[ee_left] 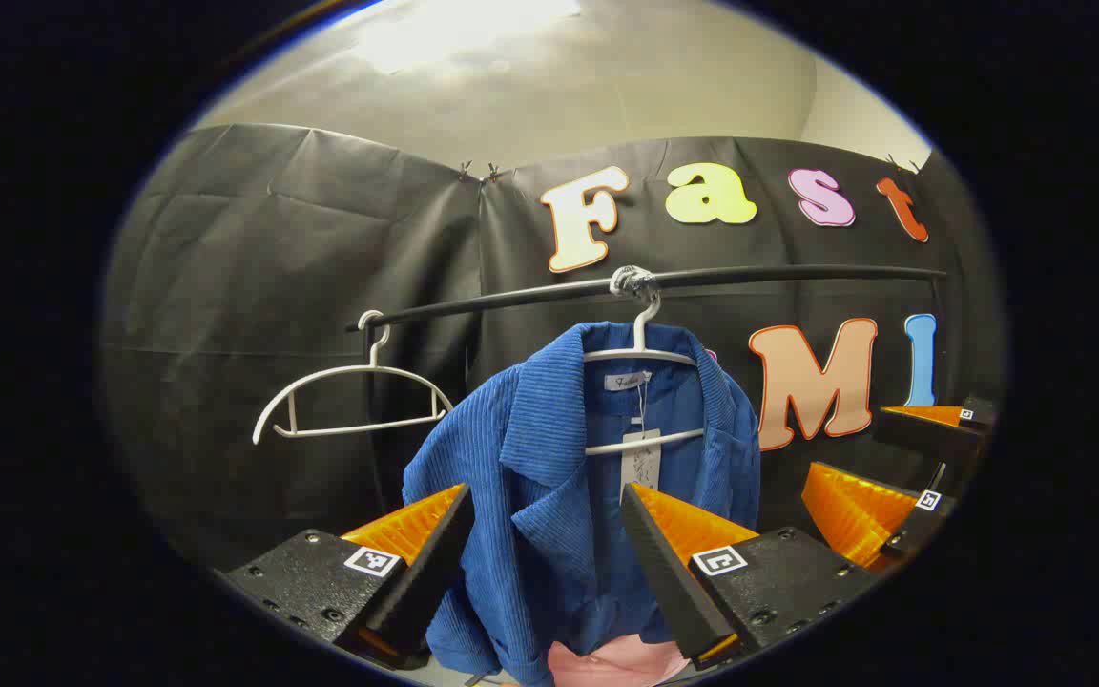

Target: Grasp the clothes on the hanger with both hands and then place them into the laundry hamper below.

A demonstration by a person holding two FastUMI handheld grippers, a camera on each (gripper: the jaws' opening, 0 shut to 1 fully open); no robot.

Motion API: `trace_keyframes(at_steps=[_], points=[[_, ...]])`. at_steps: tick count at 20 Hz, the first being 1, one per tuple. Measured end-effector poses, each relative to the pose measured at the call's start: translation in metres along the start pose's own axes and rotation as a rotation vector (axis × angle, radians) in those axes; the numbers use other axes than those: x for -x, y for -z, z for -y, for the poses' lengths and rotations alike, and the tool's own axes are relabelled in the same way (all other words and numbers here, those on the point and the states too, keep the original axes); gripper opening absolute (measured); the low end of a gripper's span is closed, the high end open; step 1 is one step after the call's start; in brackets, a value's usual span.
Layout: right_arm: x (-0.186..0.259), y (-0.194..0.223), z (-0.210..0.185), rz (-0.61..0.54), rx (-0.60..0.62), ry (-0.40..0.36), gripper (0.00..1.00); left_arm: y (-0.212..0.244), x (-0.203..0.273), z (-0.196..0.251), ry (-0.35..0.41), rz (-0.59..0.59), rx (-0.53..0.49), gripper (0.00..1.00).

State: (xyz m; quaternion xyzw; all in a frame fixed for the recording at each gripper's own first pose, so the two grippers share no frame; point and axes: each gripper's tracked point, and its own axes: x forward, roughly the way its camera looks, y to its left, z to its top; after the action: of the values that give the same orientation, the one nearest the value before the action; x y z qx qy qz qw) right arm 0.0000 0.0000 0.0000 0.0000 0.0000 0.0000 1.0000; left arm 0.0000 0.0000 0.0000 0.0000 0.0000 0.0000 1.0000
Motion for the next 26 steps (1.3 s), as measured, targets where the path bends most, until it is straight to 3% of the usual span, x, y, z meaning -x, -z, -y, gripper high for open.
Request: trace_keyframes(at_steps=[13,26], points=[[-0.007,0.005,0.01,-0.003,0.011,0.0,0.95,0.017,-0.013,0.007,-0.009,-0.05,0.011,0.92],[-0.009,0.014,0.038,-0.025,0.051,0.05,0.97,0.085,-0.049,0.018,-0.035,-0.194,0.029,0.95]])
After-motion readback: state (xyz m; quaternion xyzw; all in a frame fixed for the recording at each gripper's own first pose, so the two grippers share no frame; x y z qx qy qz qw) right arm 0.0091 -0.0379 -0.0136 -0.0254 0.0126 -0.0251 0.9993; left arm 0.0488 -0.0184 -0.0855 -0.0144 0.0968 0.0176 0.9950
